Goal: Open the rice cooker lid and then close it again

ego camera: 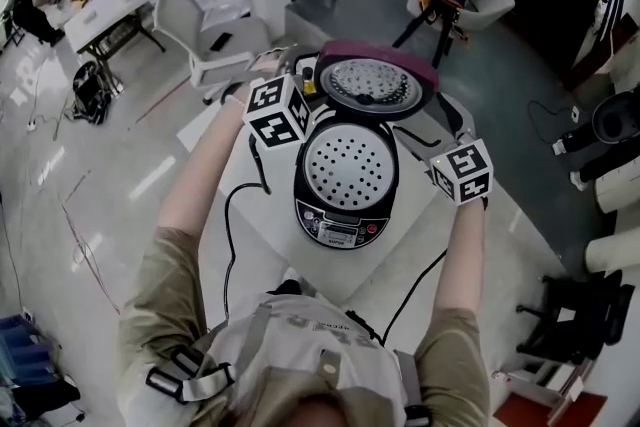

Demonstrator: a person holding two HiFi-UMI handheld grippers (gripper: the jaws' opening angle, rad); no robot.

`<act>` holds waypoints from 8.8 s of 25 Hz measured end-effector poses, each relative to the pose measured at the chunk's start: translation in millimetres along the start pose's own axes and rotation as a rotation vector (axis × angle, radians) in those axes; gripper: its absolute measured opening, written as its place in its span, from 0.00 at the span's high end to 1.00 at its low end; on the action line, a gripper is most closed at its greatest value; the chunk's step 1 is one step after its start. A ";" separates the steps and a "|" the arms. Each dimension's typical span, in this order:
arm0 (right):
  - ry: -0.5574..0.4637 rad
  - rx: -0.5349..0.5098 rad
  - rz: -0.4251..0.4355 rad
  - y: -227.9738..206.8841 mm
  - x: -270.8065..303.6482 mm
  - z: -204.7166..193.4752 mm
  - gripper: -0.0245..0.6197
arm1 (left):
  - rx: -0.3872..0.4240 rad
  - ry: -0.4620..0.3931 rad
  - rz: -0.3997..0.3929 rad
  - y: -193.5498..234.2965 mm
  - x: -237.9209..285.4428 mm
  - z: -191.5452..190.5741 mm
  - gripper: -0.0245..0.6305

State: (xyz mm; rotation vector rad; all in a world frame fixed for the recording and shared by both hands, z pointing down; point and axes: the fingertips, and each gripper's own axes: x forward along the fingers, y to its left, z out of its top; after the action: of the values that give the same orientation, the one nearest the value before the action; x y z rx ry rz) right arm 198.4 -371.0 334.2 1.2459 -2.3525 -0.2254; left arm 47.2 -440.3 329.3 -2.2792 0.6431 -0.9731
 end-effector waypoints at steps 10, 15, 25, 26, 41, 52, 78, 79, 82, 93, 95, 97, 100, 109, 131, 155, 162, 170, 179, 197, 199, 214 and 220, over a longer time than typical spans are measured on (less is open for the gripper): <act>0.035 0.008 0.005 -43.5 24.5 -11.8 0.26 | -0.005 0.010 -0.028 18.9 34.8 -9.6 0.39; 0.055 -0.013 0.015 -55.3 31.9 -18.4 0.25 | -0.004 0.024 -0.046 21.3 49.3 -15.1 0.39; 0.049 -0.037 0.083 -58.1 47.0 -21.0 0.25 | 0.015 0.045 -0.076 19.6 68.6 -14.8 0.38; 0.048 -0.042 0.091 -56.6 48.4 -20.5 0.25 | 0.018 0.046 -0.077 18.9 69.3 -14.6 0.38; 0.039 -0.066 0.147 -41.0 50.7 -16.5 0.25 | 0.024 0.066 -0.077 13.3 65.6 -14.8 0.38; 0.042 -0.081 0.161 -22.4 35.0 -16.4 0.25 | 0.033 0.083 -0.075 -2.8 48.2 -14.4 0.38; 0.111 -0.153 0.203 44.3 -6.6 -42.0 0.24 | 0.061 0.143 -0.107 -77.0 0.7 -22.9 0.38; 0.111 -0.151 0.207 47.4 -8.1 -43.4 0.24 | 0.062 0.145 -0.111 -80.8 -1.2 -23.4 0.38; 0.115 -0.151 0.221 56.1 -13.1 -47.2 0.24 | 0.067 0.160 -0.122 -91.5 -5.8 -27.7 0.38; 0.147 -0.139 0.267 89.0 -30.3 -64.7 0.24 | 0.084 0.197 -0.170 -131.5 -21.5 -38.6 0.38; 0.149 -0.131 0.274 95.3 -32.9 -68.8 0.24 | 0.086 0.203 -0.181 -139.8 -23.9 -41.3 0.38; 0.147 -0.123 0.278 100.5 -34.6 -72.4 0.24 | 0.090 0.208 -0.188 -146.9 -25.0 -43.7 0.38; 0.156 -0.118 0.285 107.0 -36.9 -77.8 0.24 | 0.098 0.220 -0.193 -155.4 -26.4 -46.9 0.38; 0.182 -0.122 0.309 122.5 -43.0 -88.9 0.24 | 0.103 0.233 -0.200 -173.8 -30.7 -52.9 0.37; 0.252 -0.118 0.392 152.3 -52.6 -114.2 0.24 | 0.138 0.275 -0.335 -215.1 -39.1 -69.8 0.34; 0.352 -0.135 0.516 178.7 -57.5 -140.0 0.24 | 0.182 0.319 -0.457 -252.3 -38.7 -89.9 0.33; 0.390 -0.128 0.549 186.5 -58.3 -152.8 0.24 | 0.195 0.334 -0.490 -265.6 -36.2 -98.1 0.32; 0.431 -0.115 0.612 198.6 -61.0 -165.2 0.24 | 0.221 0.359 -0.534 -279.6 -34.9 -106.2 0.32; 0.443 -0.104 0.648 202.0 -60.7 -169.3 0.24 | 0.240 0.371 -0.555 -285.2 -32.9 -110.9 0.31; 0.537 -0.091 0.715 204.6 -58.1 -176.8 0.24 | 0.315 0.454 -0.660 -292.5 -30.2 -119.6 0.26; 0.520 -0.089 0.714 204.8 -58.6 -177.2 0.24 | 0.277 0.434 -0.655 -292.8 -30.7 -118.2 0.26; 0.114 0.026 0.453 170.5 -66.6 -113.6 0.24 | -0.089 0.191 -0.495 -257.7 -57.4 -67.7 0.27; -0.133 0.065 0.201 146.8 -86.9 -64.8 0.26 | -0.390 -0.059 -0.212 -207.1 -74.0 -19.0 0.38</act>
State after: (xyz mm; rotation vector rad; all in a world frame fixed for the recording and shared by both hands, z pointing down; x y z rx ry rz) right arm 162.4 -211.2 414.5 1.0420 -2.5979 -0.1715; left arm 28.7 -251.4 442.0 -2.7549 0.6172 -0.9370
